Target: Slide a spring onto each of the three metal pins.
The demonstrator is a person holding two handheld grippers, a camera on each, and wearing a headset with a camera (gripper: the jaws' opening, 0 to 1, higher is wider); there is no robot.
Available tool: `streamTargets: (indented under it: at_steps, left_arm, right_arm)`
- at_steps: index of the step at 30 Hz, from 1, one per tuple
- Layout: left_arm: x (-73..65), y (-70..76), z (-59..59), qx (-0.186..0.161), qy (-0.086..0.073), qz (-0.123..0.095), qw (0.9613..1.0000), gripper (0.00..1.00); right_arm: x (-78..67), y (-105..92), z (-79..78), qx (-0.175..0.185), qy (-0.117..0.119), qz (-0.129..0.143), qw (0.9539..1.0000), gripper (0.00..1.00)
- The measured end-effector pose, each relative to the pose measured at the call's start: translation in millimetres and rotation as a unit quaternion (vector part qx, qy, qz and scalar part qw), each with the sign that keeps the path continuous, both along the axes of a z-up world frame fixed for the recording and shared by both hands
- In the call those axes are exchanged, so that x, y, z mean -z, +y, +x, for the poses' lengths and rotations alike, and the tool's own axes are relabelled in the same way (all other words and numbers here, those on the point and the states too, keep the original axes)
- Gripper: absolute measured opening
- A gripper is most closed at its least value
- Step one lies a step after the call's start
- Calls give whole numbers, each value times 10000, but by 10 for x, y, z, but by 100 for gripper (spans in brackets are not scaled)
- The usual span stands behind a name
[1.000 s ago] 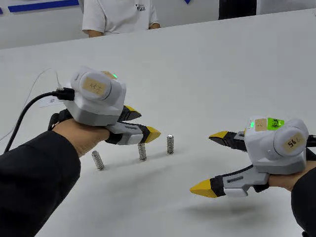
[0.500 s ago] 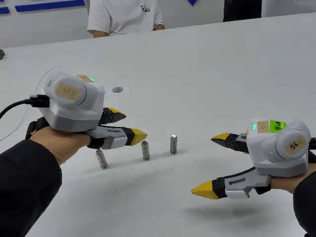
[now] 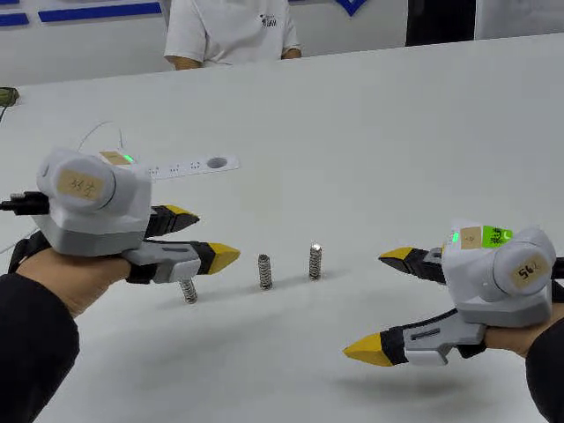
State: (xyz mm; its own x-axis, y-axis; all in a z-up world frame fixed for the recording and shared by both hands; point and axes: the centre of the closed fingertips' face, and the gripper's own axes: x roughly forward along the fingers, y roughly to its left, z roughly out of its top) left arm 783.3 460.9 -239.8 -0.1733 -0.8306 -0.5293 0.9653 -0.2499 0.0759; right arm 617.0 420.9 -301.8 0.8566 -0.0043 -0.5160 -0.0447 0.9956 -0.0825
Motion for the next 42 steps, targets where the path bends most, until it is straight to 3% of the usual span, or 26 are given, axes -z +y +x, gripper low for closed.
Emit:
streamTargets:
  at_steps: [12,19,42]
  left_arm:
    - [91,280,68,-183,141,-67,9997,51]
    - [162,445,45,-245,209,-95,9994,52]
    - [475,916,40,-685,671,-175,9952,59]
  right_arm:
    - [31,38,12,-51,51,7,10000,83]
    - [34,34,8,-51,71,-38,10000,83]
    - [-18,69,50,6,-27,-7,10000,84]
